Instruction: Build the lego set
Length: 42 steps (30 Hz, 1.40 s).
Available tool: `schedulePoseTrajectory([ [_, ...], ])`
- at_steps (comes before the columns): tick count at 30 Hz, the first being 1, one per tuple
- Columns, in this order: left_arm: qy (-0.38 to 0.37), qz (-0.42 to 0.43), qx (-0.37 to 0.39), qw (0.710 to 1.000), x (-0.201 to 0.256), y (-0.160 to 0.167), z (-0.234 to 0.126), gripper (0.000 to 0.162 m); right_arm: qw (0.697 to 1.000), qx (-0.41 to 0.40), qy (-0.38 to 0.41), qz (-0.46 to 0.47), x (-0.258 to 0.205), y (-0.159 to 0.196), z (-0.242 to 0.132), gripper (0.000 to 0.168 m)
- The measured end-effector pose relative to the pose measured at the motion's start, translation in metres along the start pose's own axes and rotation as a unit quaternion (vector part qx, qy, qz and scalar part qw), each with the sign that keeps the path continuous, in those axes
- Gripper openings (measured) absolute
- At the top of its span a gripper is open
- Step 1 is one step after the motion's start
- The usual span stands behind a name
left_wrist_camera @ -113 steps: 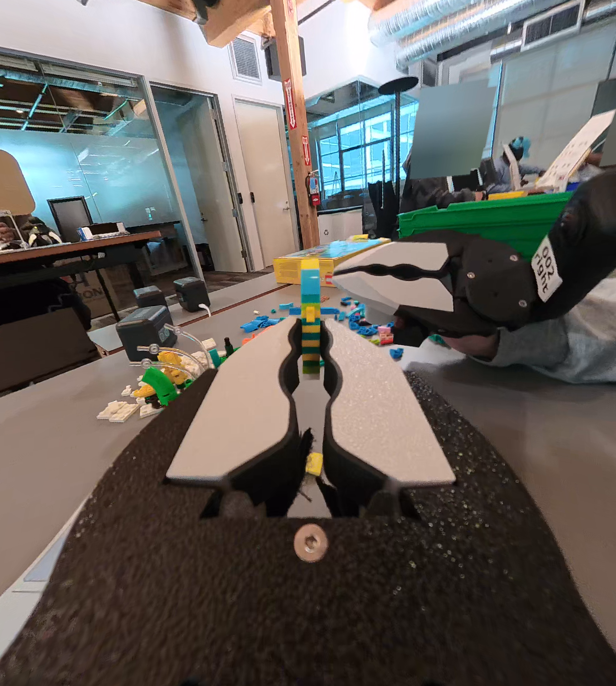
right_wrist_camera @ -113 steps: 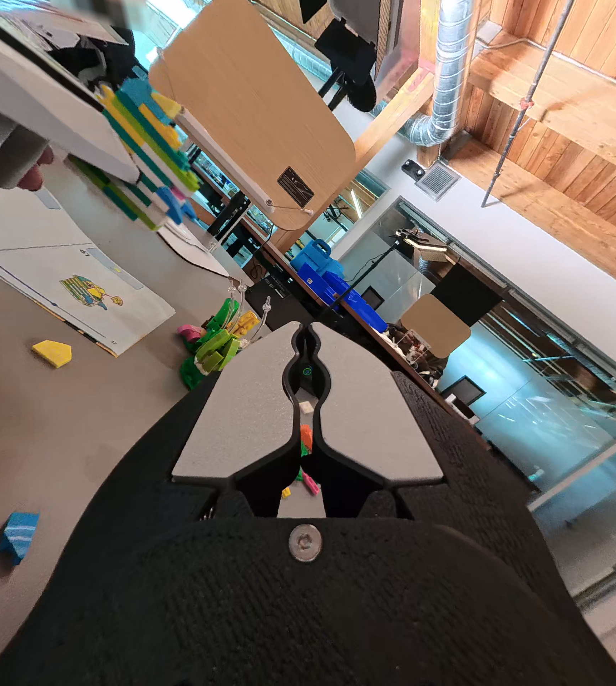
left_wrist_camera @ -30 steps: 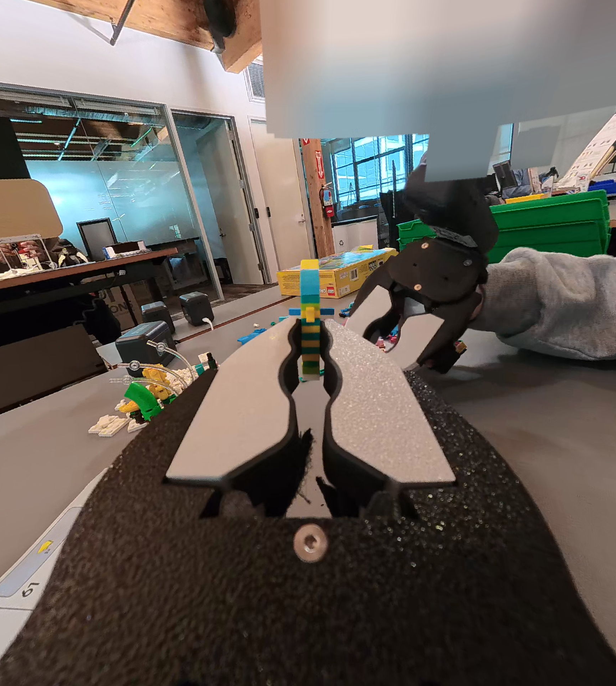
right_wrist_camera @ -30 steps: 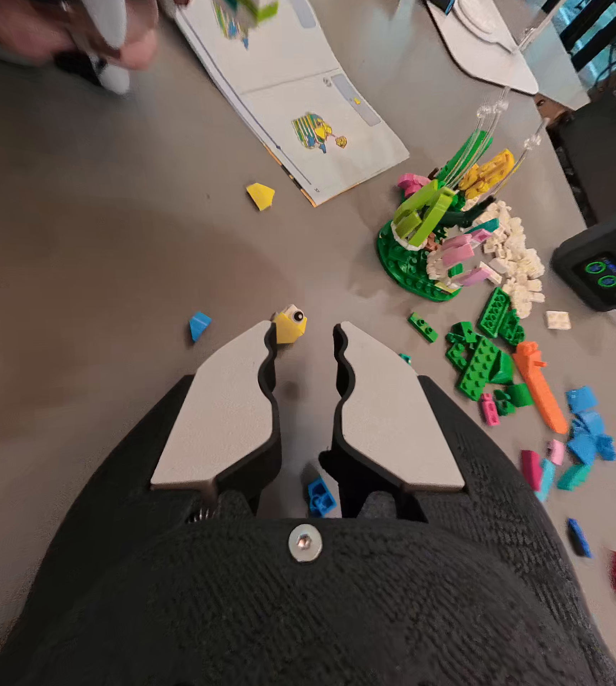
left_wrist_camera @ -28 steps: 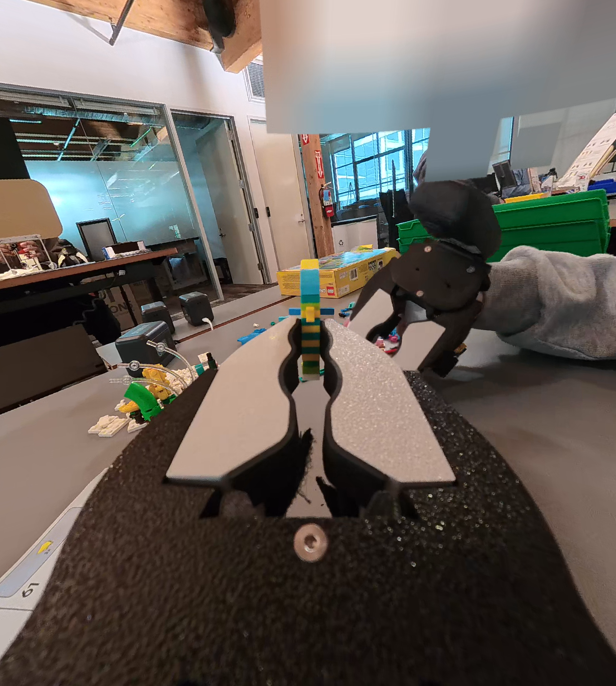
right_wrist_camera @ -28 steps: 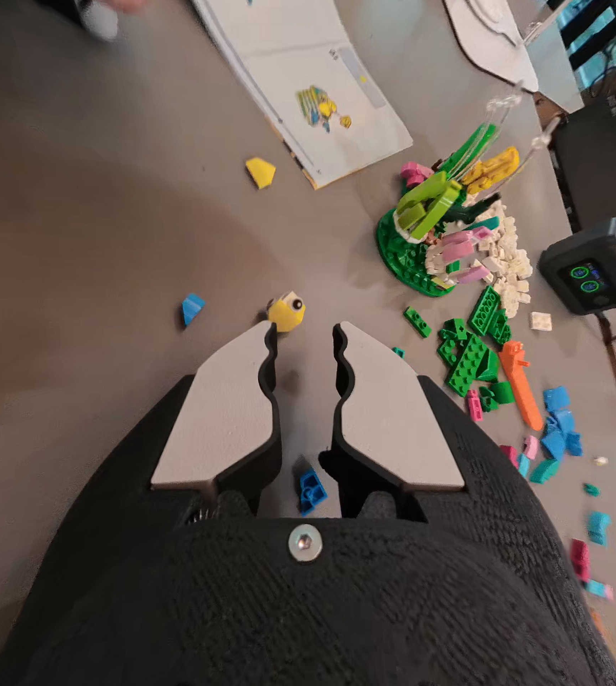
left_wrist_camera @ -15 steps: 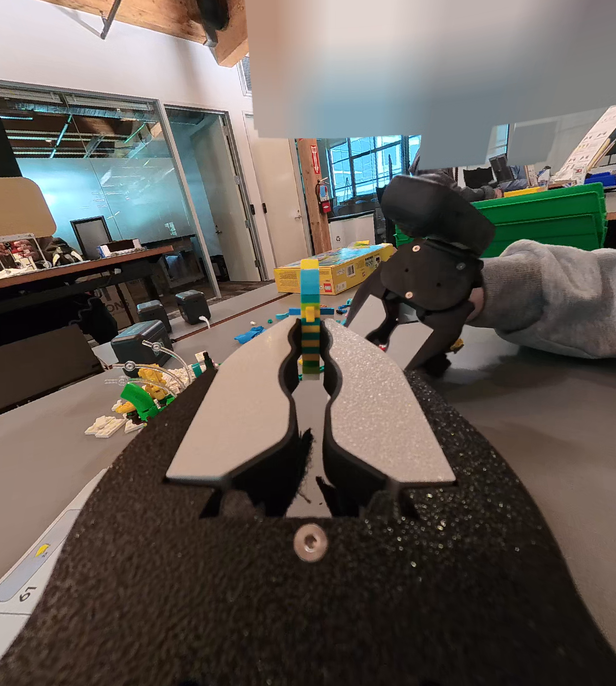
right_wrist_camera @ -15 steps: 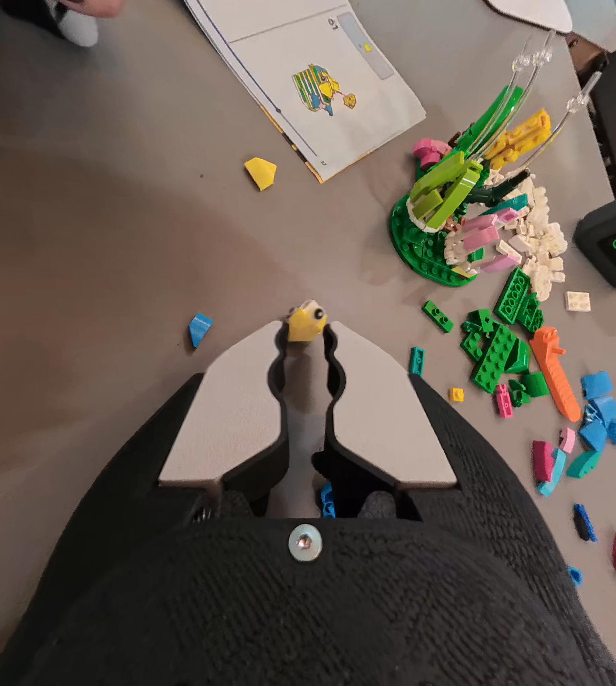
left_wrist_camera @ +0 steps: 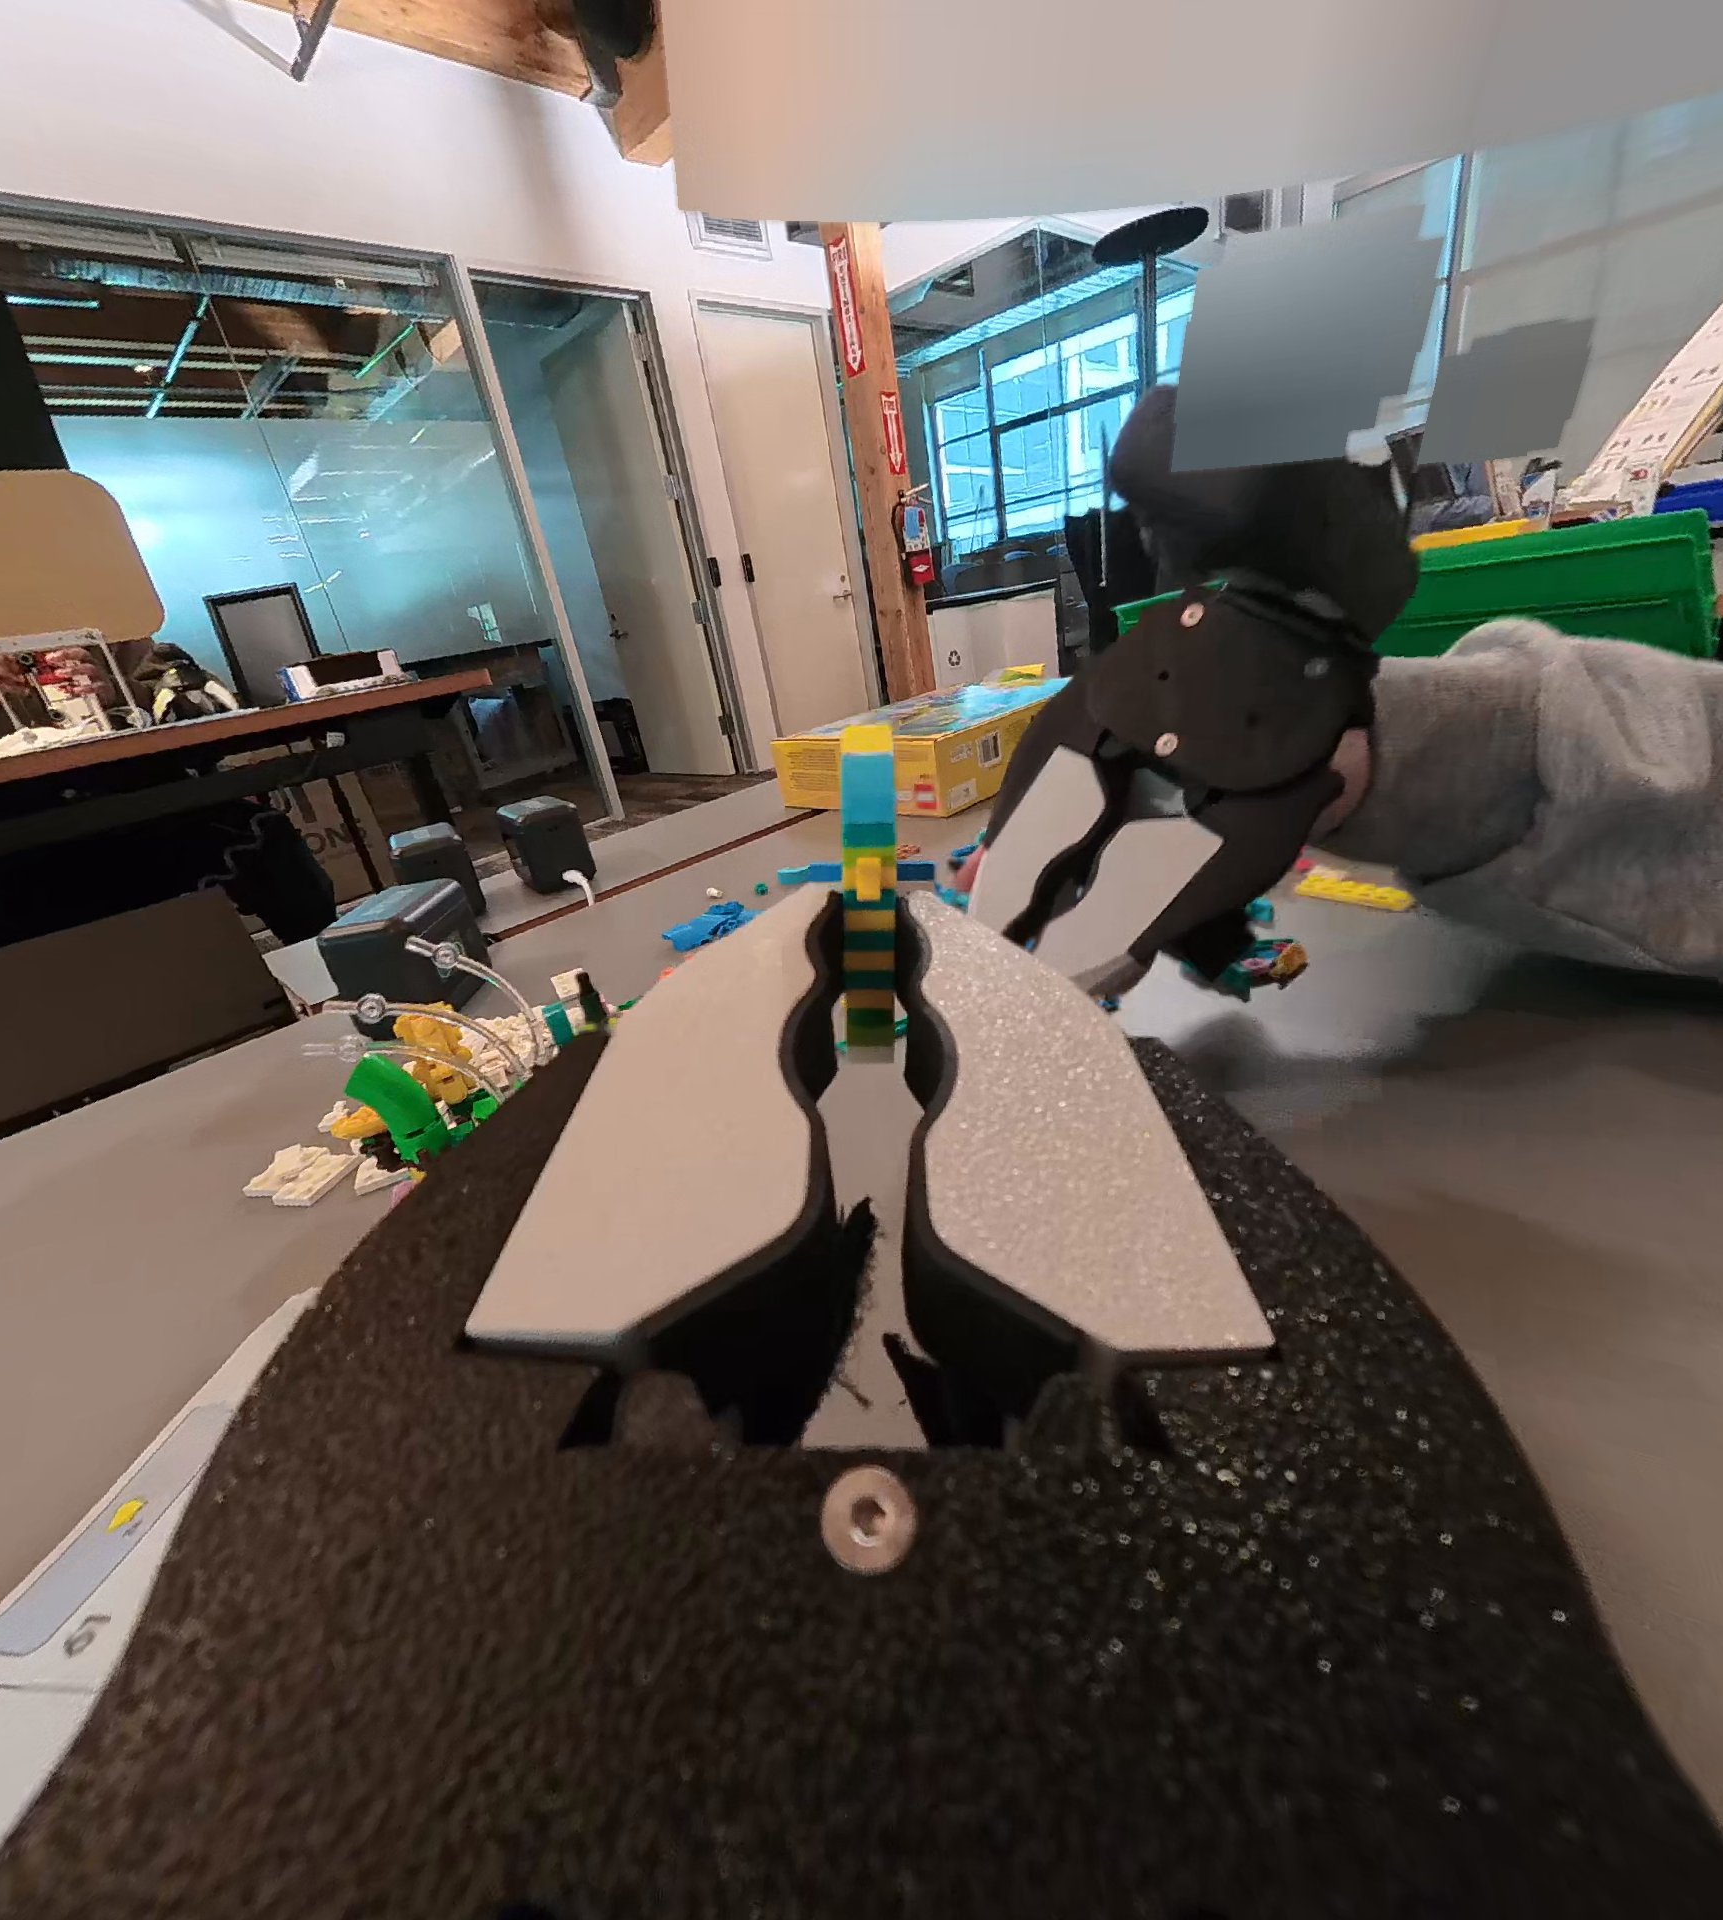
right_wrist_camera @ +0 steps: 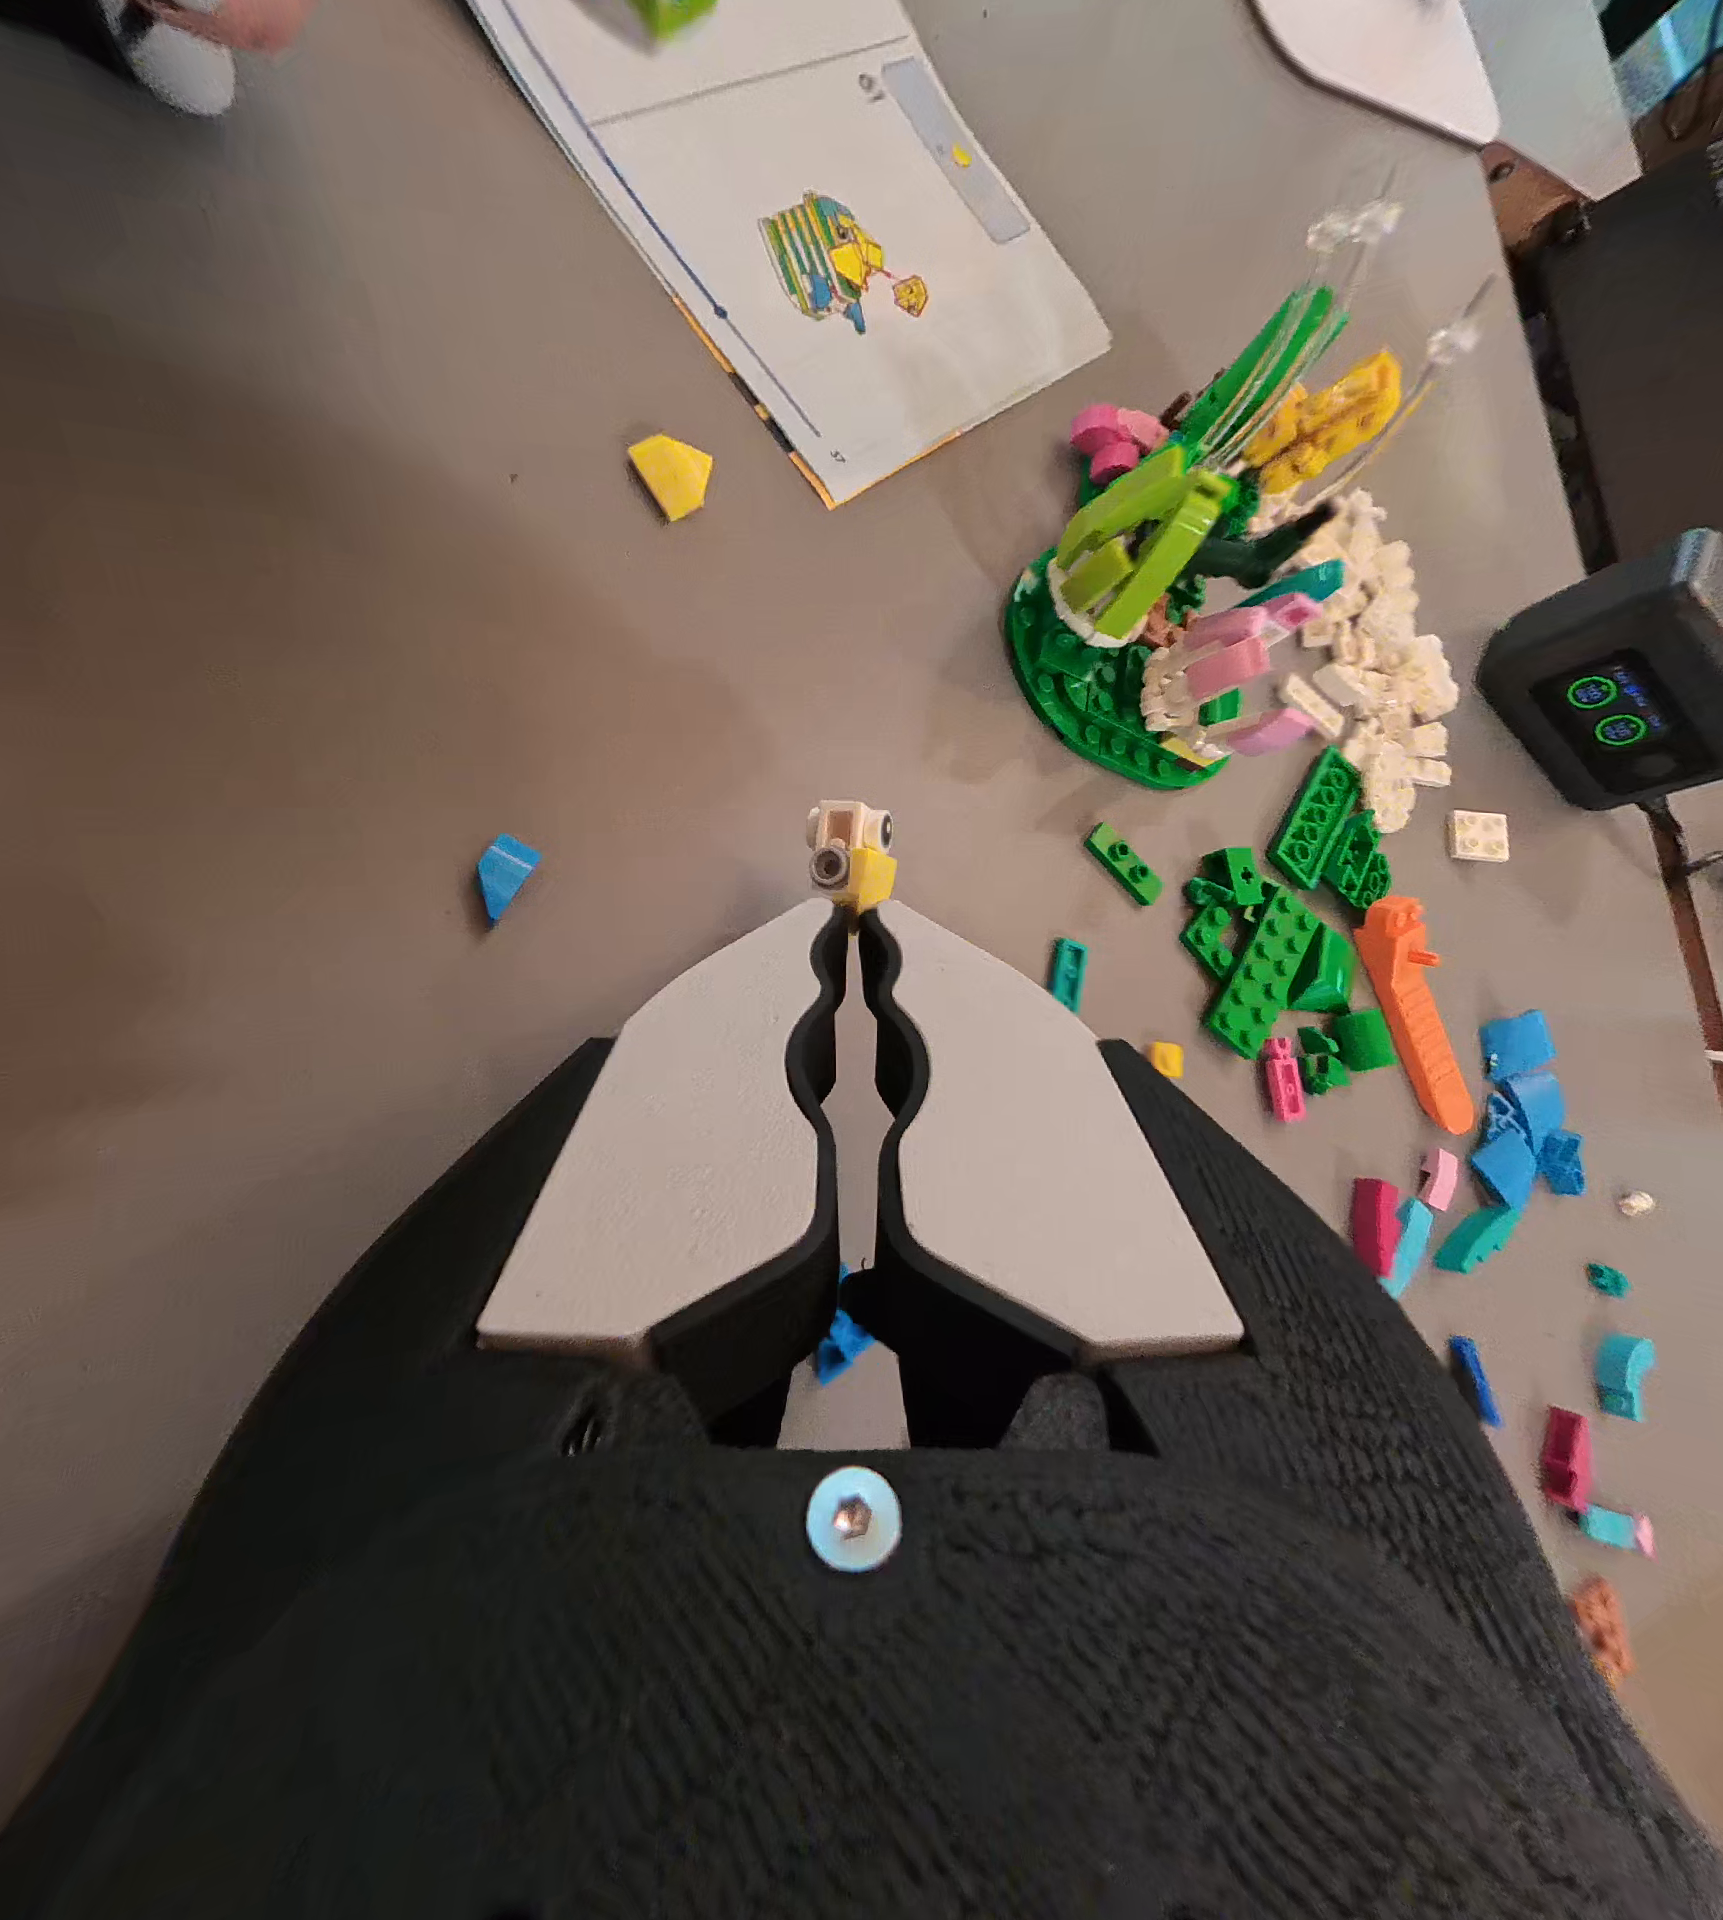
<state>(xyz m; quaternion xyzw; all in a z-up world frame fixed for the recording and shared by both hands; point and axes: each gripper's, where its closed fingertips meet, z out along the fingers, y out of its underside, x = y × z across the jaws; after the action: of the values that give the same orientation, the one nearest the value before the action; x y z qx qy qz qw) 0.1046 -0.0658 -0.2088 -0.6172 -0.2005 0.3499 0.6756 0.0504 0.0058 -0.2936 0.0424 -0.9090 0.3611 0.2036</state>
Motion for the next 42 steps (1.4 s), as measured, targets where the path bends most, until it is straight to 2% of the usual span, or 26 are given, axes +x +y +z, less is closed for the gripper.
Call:
schedulePoseTrajectory([
  [5, -0.016, -0.004, -0.023, 1.0, -0.006, 0.006, 0.001, 0.008, 1.0, 0.004, -0.023, 0.005, 0.021, -0.02, -0.027, 0.0],
  [8, -0.055, 0.038, -0.05, 0.997, -0.014, 0.012, 0.001, 0.008, 0.999, 0.029, -0.032, -0.012, 0.028, -0.047, -0.043, 0.0],
  [11, -0.113, 0.073, -0.065, 0.989, -0.034, 0.013, -0.008, 0.008, 0.998, 0.014, -0.029, -0.047, 0.025, -0.057, -0.042, 0.0],
  [14, -0.113, 0.123, -0.111, 0.98, -0.045, 0.019, -0.014, 0.008, 0.996, -0.001, -0.04, -0.08, 0.012, -0.056, -0.031, 0.0],
  [16, -0.065, 0.178, -0.183, 0.965, -0.042, 0.037, -0.017, 0.008, 0.996, 0.021, -0.032, -0.086, 0.009, -0.06, -0.025, 0.0],
  [18, -0.023, 0.248, -0.248, 0.936, -0.038, 0.056, -0.023, 0.008, 0.994, 0.051, -0.028, -0.088, 0.007, -0.065, -0.021, 0.0],
  [20, -0.006, 0.344, -0.263, 0.902, -0.035, 0.061, -0.025, 0.008, 0.993, 0.074, -0.024, -0.091, 0.006, -0.07, -0.02, 0.0],
  [22, 0.029, 0.397, -0.266, 0.878, -0.025, 0.066, -0.022, 0.008, 0.992, 0.077, -0.022, -0.097, 0.006, -0.07, -0.019, 0.0],
  [25, 0.073, 0.404, -0.274, 0.869, -0.011, 0.073, -0.01, 0.008, 0.993, 0.064, -0.002, -0.1, 0.012, -0.065, -0.018, 0.0],
  [28, 0.098, 0.4, -0.324, 0.852, -0.007, 0.088, 0.003, 0.008, 0.994, 0.059, 0.023, -0.089, 0.021, -0.058, -0.023, 0.0],
  [32, 0.085, 0.444, -0.377, 0.808, -0.014, 0.1, 0.023, 0.008, 0.995, 0.059, 0.044, -0.066, 0.023, -0.046, -0.03, 0.0],
  [34, 0.077, 0.458, -0.386, 0.797, -0.014, 0.102, 0.032, 0.008, 0.995, 0.057, 0.052, -0.063, 0.023, -0.041, -0.032, 0.0],
  [36, 0.075, 0.46, -0.395, 0.792, -0.012, 0.103, 0.039, 0.009, 0.995, 0.052, 0.059, -0.068, 0.023, -0.037, -0.034, 0.001],
  [38, 0.092, 0.443, -0.412, 0.791, -0.005, 0.11, 0.04, 0.018, 0.994, 0.051, 0.063, -0.073, 0.024, -0.034, -0.036, 0.0],
  [42, 0.093, 0.414, -0.416, 0.805, -0.002, 0.108, 0.037, 0.032, 0.991, 0.065, 0.065, -0.095, 0.023, -0.037, -0.039, 0.0],
])
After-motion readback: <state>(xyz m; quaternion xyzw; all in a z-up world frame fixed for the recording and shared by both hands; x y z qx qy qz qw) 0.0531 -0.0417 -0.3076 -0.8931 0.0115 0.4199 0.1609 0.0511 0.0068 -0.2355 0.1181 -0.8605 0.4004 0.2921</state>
